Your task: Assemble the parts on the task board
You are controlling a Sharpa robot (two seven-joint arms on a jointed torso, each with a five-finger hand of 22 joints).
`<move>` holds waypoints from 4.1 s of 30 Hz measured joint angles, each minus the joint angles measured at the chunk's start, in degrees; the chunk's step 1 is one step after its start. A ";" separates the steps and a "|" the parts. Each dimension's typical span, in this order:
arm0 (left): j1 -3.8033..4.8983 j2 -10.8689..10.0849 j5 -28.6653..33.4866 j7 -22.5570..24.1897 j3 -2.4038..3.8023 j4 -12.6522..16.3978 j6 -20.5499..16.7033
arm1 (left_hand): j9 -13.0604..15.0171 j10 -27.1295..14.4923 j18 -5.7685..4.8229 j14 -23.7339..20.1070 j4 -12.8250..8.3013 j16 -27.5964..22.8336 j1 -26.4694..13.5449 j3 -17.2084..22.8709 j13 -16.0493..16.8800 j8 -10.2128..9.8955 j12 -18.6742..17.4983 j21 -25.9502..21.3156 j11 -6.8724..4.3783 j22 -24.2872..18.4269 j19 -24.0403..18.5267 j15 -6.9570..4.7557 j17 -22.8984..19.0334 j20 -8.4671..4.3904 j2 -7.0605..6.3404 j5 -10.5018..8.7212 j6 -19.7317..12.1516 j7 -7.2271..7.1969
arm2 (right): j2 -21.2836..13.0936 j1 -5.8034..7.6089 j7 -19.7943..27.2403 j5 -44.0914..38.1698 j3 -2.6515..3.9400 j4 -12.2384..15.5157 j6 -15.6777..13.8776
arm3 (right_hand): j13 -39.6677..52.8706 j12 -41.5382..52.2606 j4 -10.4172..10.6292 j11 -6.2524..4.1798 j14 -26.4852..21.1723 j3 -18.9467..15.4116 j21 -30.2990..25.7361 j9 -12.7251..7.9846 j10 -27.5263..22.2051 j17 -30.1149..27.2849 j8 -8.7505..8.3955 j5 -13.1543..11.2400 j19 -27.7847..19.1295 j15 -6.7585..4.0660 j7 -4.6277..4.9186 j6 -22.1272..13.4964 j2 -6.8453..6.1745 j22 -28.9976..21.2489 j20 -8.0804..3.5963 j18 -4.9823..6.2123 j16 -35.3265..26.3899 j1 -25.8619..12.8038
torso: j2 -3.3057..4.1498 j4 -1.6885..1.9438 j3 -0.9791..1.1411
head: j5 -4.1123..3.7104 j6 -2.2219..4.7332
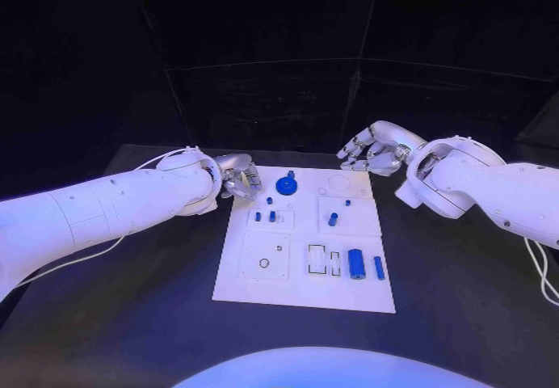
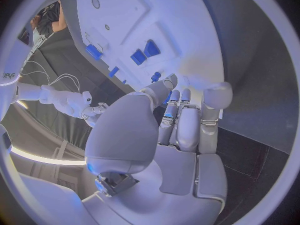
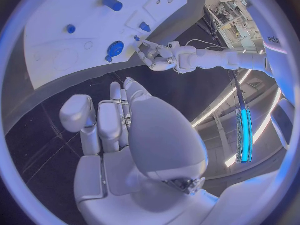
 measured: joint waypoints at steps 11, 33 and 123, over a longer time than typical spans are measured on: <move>0.06 -5.68 26.40 14.60 -0.01 5.49 -10.34 | 0.30 4.15 0.89 -1.65 2.22 -2.54 -2.08 0.40 0.53 0.97 2.65 -7.55 -0.86 -7.35 -2.51 -0.41 -4.68 0.06 2.08 0.00 2.71 -0.02 | -1.16 -2.29 -3.90 -16.76 -0.02 -0.73 2.12 | -13.07 -12.02 -0.53 0.41 0.12 5.96 0.00 -0.49 4.13 -1.65 -0.75 -0.98 0.14 0.12 -0.32 2.32 -3.30 0.05 0.51 0.01 -1.61 -0.79 | 0.08 -0.19 0.01 | -1.27 1.17; -0.33 -10.34 74.65 37.43 -0.23 15.81 -9.37 | 0.23 5.45 2.60 -8.34 3.96 -9.90 -3.28 -3.51 0.48 1.39 4.85 -16.12 -1.34 -14.52 -7.33 -0.76 -17.82 -0.22 2.17 0.00 3.20 -0.51 | 2.08 -7.02 -7.09 -32.32 -0.05 -3.22 2.32 | -19.16 -16.01 -1.21 1.55 0.10 8.87 -0.34 -0.72 3.39 -1.93 -3.71 -1.48 -0.08 0.96 0.41 1.18 -5.41 -0.30 1.13 0.00 -1.93 -2.76 | 0.13 0.03 -0.03 | -3.86 1.54; -0.47 -9.75 79.46 37.99 -0.29 14.74 -7.15 | 0.24 5.95 2.58 -9.43 3.48 -10.80 -3.04 -3.98 0.48 1.71 5.24 -16.66 -1.44 -15.00 -7.93 -0.62 -19.88 -0.04 2.39 0.00 3.18 -0.51 | 5.99 -9.76 -8.68 -33.88 0.28 12.18 -8.77 | -22.88 -15.29 -9.72 -0.71 0.10 23.71 4.73 0.26 12.83 -2.85 -3.40 -6.96 3.10 -0.09 -1.18 9.22 -4.70 8.00 -0.23 -0.01 -0.26 -5.46 | 0.18 0.07 -0.15 | -1.16 0.26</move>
